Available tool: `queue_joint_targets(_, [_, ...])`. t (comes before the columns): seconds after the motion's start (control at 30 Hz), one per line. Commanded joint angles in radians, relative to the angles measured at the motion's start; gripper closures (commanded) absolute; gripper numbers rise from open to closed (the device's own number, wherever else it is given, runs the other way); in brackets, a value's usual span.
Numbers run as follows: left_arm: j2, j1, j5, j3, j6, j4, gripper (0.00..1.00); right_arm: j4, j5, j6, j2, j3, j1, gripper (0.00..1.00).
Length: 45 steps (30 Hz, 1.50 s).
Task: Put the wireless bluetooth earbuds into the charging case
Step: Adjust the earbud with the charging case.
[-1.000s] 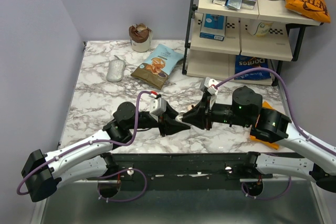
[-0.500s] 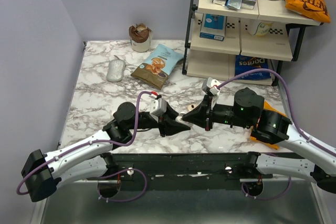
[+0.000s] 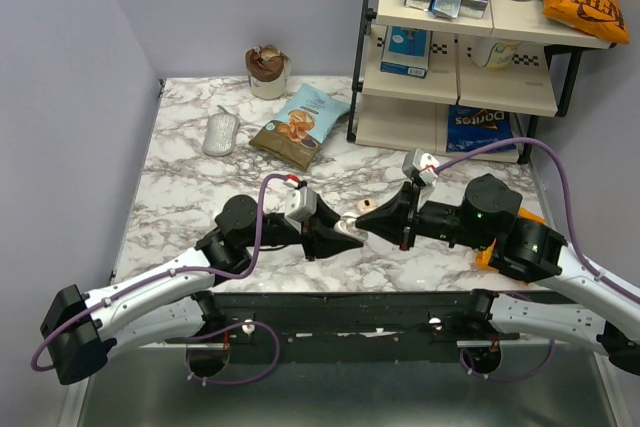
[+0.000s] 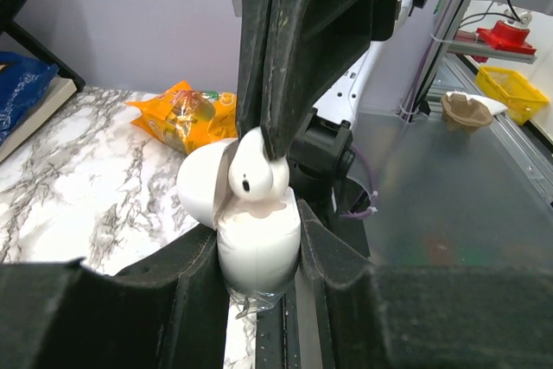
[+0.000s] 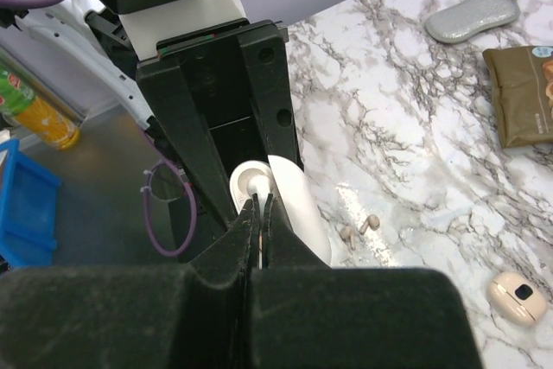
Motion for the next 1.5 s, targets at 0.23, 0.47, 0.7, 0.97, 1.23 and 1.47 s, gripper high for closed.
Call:
queue_joint_targets(0.23, [0.010, -0.001, -0.013, 0.040, -0.007, 0.031, 1.00, 0.003, -0.020, -0.033, 0.001, -0.008, 0.000, 0.99])
queue_joint_targets(0.47, [0.021, -0.001, 0.015, 0.051, -0.025, 0.050, 1.00, 0.003, -0.050, -0.059, 0.006, -0.019, 0.001, 0.99])
queue_joint_targets(0.7, [0.017, -0.001, 0.055, 0.044, -0.044, 0.090, 1.00, -0.020, -0.059, -0.111, 0.012, -0.016, 0.001, 0.99])
queue_joint_targets(0.97, [0.012, -0.001, 0.079, 0.039, -0.053, 0.130, 1.00, -0.059, -0.110, -0.171, 0.015, -0.008, 0.001, 0.99])
queue_joint_targets(1.23, [0.020, -0.001, 0.084, 0.042, -0.056, 0.142, 1.00, -0.096, -0.093, -0.174, 0.035, 0.022, 0.001, 0.82])
queue_joint_targets(1.47, [0.013, -0.001, 0.065, 0.030, -0.047, 0.126, 1.00, -0.089, -0.050, -0.130, 0.013, 0.062, 0.001, 0.55])
